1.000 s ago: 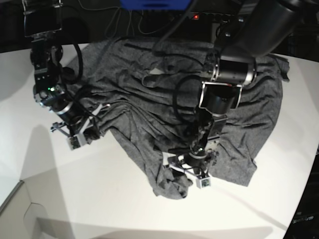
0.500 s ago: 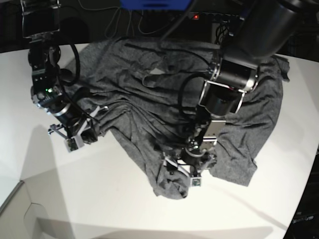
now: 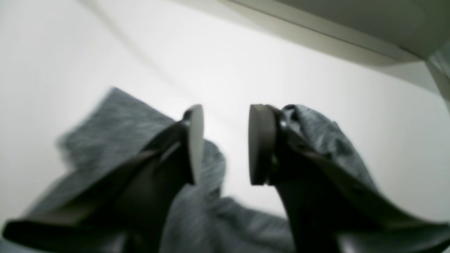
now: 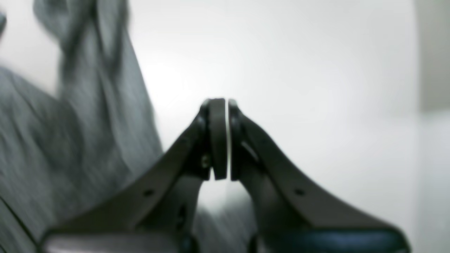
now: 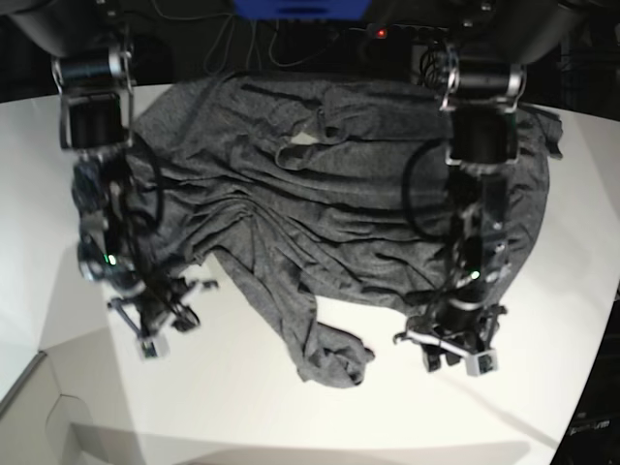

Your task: Layout the t-shirt on the table in an organized manner, then fold the t-shirt properly

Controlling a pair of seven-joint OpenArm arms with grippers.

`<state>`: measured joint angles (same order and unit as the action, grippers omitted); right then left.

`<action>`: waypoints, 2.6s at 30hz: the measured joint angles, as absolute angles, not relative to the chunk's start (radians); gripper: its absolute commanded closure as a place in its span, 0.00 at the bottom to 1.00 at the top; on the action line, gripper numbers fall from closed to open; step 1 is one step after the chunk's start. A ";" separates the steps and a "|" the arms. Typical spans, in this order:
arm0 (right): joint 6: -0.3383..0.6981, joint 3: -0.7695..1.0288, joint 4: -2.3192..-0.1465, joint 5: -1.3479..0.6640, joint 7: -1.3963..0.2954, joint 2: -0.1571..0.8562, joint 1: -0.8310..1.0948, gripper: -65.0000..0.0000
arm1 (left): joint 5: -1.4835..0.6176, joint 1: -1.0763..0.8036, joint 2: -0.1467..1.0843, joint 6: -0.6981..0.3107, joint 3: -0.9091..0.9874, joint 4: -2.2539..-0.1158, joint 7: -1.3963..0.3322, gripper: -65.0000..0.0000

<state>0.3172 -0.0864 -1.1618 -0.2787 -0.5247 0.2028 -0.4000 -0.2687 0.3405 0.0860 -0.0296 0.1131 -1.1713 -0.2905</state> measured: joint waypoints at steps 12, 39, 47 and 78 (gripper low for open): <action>0.318 -0.088 -0.641 -0.285 -0.356 0.004 -0.651 1.00 | -0.270 -0.001 0.168 -0.030 0.323 -1.444 -0.340 0.75; 0.321 -0.429 -1.148 -0.288 -0.344 0.083 -0.337 1.00 | -0.271 0.281 0.027 -0.033 0.208 -1.321 -0.430 0.70; 0.321 -0.241 -1.206 -0.282 -0.355 0.178 -0.278 1.00 | -0.257 0.354 -0.046 -0.026 0.072 -1.159 -0.420 0.43; 0.320 -0.049 -1.320 -0.285 -0.434 0.238 -0.182 1.00 | -0.157 0.505 -0.108 -0.022 -0.160 -0.797 -0.419 0.47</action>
<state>0.3202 -0.0486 -1.3205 -0.2852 -0.4339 0.2382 -0.1818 -0.1566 0.5045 -0.1078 -0.0219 -0.1600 -0.7971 -0.4191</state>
